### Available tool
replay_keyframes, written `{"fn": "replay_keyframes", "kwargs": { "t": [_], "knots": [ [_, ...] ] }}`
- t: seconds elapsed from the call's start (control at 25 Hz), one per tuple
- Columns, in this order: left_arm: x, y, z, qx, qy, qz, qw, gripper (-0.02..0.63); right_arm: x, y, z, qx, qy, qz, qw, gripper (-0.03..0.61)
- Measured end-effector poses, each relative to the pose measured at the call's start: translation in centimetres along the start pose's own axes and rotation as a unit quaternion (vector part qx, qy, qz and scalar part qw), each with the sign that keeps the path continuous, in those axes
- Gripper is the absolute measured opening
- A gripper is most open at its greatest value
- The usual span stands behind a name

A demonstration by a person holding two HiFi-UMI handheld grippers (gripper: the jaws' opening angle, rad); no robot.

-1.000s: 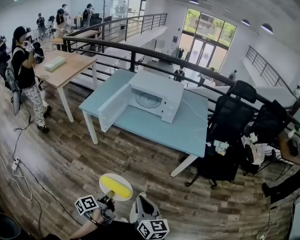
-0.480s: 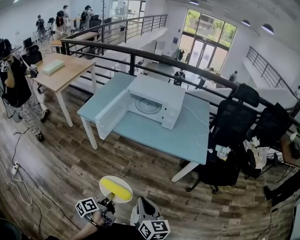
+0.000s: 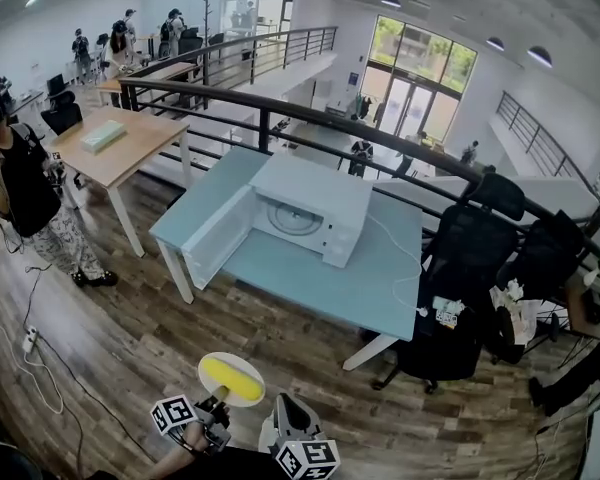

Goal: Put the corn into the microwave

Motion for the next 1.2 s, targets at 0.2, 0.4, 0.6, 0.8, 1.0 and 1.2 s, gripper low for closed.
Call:
{"fn": "replay_keyframes", "kwargs": {
  "t": [0.2, 0.4, 0.6, 0.8, 1.0, 1.2],
  "knots": [
    [-1.6, -0.8, 0.8, 0.003, -0.006, 0.003, 1.0, 0.028, -1.6, -0.8, 1.0, -0.003, -0.006, 0.001, 1.0, 0.009],
    [-4.0, -1.5, 1.8, 0.002, -0.003, 0.005, 1.0, 0.028, -2.9, -2.3, 2.7, -0.001, -0.008, 0.004, 1.0, 0.009],
    [-7.0, -2.3, 2.6, 0.002, -0.001, 0.009, 1.0, 0.028, -4.9, -3.8, 5.0, 0.0, -0.007, 0.008, 1.0, 0.009],
    [-9.9, -2.8, 3.5, 0.01, 0.002, 0.019, 0.9998, 0.028, -7.4, -4.9, 7.2, 0.005, -0.026, 0.007, 1.0, 0.009],
    [-12.6, -3.3, 4.2, 0.012, 0.006, 0.032, 0.9994, 0.028, -9.5, -6.5, 9.6, 0.017, -0.036, 0.01, 0.999, 0.009],
    [-15.2, -3.6, 4.6, 0.013, 0.01, 0.04, 0.9991, 0.028, -11.0, -7.6, 11.6, 0.024, -0.04, 0.013, 0.999, 0.009]
  ]
}}
Point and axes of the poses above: the fingertips, and each gripper's own axes: x backward along the fingers, z to its right, y out of its underside, the point moved 9 cm from there along x, backward along the fingers, and after that the axes turned 3 degrees about y, right-handed, at the moved point
